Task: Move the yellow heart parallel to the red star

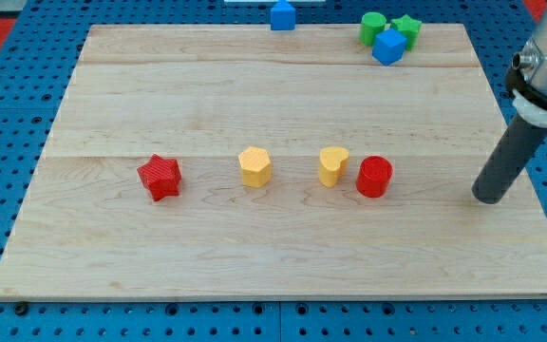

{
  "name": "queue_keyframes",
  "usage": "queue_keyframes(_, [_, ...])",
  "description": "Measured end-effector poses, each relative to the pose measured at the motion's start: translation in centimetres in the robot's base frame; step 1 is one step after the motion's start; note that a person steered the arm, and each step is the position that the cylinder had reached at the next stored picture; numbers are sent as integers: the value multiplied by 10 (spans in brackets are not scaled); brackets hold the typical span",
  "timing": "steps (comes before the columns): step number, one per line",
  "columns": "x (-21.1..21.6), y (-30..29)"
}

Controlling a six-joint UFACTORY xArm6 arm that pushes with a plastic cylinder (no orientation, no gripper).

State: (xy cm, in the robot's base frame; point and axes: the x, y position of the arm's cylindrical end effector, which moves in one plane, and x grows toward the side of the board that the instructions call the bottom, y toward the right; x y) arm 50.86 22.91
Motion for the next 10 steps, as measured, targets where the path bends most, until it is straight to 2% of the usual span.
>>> queue_keyframes(1, [-41,-54])
queue_keyframes(2, [-35,-56])
queue_keyframes(3, [3,-79])
queue_keyframes(4, [-11,-148])
queue_keyframes(5, [-122,-178])
queue_keyframes(6, [-182,-232])
queue_keyframes(7, [-149,-228])
queue_keyframes(8, [-131,-287])
queue_keyframes(9, [-113,-318])
queue_keyframes(10, [-106,-416])
